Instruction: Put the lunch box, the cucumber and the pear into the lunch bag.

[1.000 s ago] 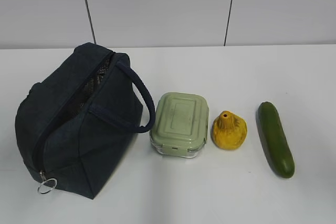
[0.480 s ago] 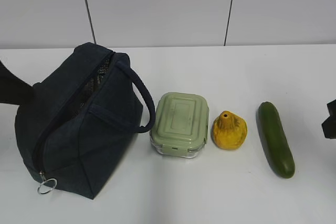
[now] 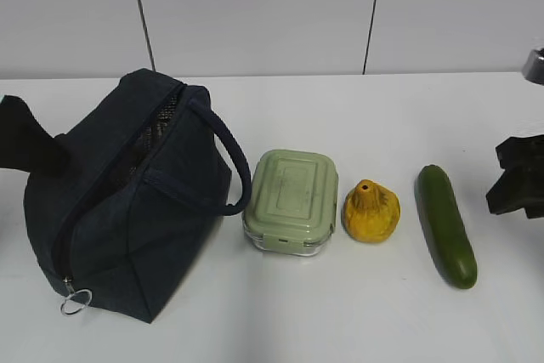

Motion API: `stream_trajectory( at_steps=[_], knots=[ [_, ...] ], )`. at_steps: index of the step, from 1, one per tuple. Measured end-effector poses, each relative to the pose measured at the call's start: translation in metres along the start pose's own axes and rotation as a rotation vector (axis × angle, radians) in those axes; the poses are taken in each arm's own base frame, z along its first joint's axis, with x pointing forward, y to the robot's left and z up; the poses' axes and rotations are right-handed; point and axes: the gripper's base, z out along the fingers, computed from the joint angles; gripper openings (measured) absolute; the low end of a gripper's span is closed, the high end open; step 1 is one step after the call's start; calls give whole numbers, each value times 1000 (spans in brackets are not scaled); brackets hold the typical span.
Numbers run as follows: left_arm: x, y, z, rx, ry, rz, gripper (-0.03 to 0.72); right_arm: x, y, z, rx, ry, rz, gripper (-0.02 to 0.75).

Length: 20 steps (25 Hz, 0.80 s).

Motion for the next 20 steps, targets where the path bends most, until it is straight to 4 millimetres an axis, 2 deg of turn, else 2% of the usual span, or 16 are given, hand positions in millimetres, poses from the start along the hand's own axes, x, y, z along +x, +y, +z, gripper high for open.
stream_trajectory(
  at_steps=[5,13,15,18,20],
  knots=[
    [0,3,6,2,21,0,393,-5,-4,11,8,9,-11,358],
    [1,3,10,26,56,9,383,-10,-5,17,-6,-11,-24,358],
    [1,4,14,31,70,4,314,-12,-5,20,-15,-10,-23,358],
    [1,5,16,32,75,1,110,-14,-5,23,-20,-1,-18,358],
    [1,5,16,31,74,1,43,-14,-6,27,-26,8,-13,358]
  ],
)
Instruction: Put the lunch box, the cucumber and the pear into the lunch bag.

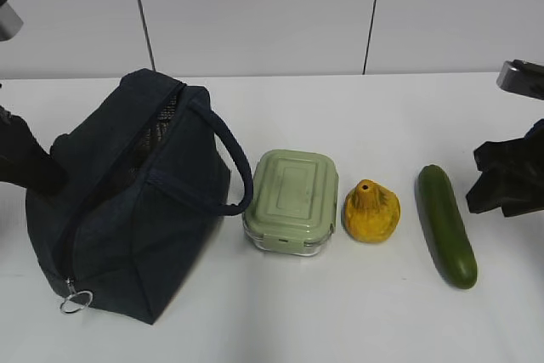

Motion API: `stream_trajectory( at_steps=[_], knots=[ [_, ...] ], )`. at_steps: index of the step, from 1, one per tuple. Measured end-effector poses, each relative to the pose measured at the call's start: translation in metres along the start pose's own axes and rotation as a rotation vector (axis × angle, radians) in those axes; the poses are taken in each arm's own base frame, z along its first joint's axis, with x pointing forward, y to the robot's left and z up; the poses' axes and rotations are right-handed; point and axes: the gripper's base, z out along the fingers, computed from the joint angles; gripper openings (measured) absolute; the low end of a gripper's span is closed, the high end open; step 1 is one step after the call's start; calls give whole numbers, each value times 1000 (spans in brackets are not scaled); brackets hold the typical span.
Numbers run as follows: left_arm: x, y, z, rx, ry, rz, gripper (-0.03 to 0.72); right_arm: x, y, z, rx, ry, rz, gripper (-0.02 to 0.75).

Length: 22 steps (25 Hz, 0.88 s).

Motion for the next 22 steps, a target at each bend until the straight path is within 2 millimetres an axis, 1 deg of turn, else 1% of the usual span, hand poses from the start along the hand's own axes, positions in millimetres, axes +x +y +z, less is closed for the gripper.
stream_trajectory(
  at_steps=[3,9,14,16,17,19,22],
  knots=[
    [0,0,0,1,-3,-1,11,-1,0,2,-4,-1,5,358],
    [0,0,0,2,-4,-2,3,-3,-2,8,-1,-7,6,365],
    [0,0,0,3,-4,-3,3,-9,-2,18,-43,39,-12,545],
    [0,0,0,2,-5,-3,3,-14,2,21,-62,56,-24,581],
    [0,0,0,2,-5,-3,3,-15,5,23,-53,64,-38,582],
    [-1,0,0,2,-6,-3,3,-19,17,23,-12,76,-86,577],
    [-1,0,0,2,-6,-3,3,-25,32,23,93,74,-123,569]
  ],
)
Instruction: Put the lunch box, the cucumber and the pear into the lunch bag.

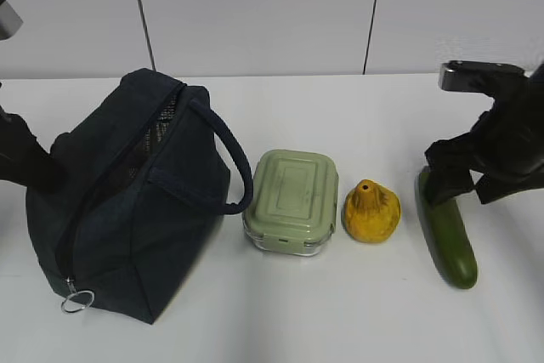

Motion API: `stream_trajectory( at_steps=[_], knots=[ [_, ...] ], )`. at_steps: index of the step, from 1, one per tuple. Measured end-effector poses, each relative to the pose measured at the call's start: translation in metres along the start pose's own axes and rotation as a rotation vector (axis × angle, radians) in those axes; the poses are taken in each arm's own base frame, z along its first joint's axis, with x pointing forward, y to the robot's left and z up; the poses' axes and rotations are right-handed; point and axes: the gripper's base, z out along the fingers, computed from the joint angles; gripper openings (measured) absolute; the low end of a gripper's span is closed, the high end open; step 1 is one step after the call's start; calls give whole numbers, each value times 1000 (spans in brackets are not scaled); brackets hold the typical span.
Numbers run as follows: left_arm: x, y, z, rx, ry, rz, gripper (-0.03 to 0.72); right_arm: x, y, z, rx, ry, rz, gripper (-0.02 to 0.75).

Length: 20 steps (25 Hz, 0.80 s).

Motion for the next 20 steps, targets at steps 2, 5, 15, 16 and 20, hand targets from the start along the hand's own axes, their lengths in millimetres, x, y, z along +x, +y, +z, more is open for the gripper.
stream_trajectory(
  at_steps=[2,5,15,16,20],
  knots=[
    [0,0,0,0,0,0,3,-5,6,0,43,-13,13,568],
    [0,0,0,1,2,0,3,-11,3,8,72,4,48,568],
    [0,0,0,1,2,0,3,-17,-5,56,85,143,104,556],
    [0,0,0,1,2,0,3,-17,-5,58,86,149,105,556],
    [0,0,0,1,2,0,3,-14,-9,77,97,202,108,545]
  ],
)
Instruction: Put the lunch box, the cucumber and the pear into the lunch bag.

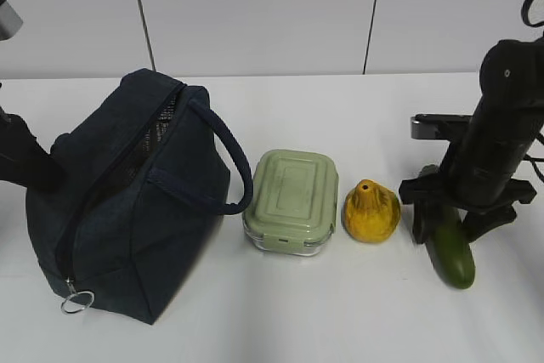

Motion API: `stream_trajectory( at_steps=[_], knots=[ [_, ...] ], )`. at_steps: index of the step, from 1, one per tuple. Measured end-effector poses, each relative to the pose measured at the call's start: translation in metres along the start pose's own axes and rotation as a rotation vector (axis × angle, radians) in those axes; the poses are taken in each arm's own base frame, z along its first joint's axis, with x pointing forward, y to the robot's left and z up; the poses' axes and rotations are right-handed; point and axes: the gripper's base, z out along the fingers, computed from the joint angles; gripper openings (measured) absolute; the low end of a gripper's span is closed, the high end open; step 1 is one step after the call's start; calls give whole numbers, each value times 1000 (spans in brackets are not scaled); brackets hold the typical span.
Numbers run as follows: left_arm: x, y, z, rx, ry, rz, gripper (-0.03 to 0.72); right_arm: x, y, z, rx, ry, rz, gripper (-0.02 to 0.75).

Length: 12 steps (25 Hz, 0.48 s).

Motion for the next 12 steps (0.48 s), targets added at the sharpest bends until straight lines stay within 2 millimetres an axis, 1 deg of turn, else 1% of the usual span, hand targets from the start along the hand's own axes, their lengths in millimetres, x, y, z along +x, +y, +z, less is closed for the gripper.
stream_trajectory(
  at_steps=[1,2,3,4,6,8,10,12],
  knots=[
    [0,0,0,0,0,0,3,0,-1,3,7,9,-3,522],
    [0,0,0,0,0,0,3,0,-2,5,15,15,-9,477],
    [0,0,0,0,0,0,3,1,-3,5,27,21,-17,391],
    [0,0,0,0,0,0,3,0,-4,5,41,23,-27,363],
    [0,0,0,0,0,0,3,1,-6,3,60,21,-44,362],
    [0,0,0,0,0,0,3,1,-6,-4,67,4,-53,362],
    [0,0,0,-1,-1,0,3,-1,-1,-28,64,-68,-67,360],
    [0,0,0,-1,-2,0,3,-4,10,-58,54,-164,-101,360]
  ],
)
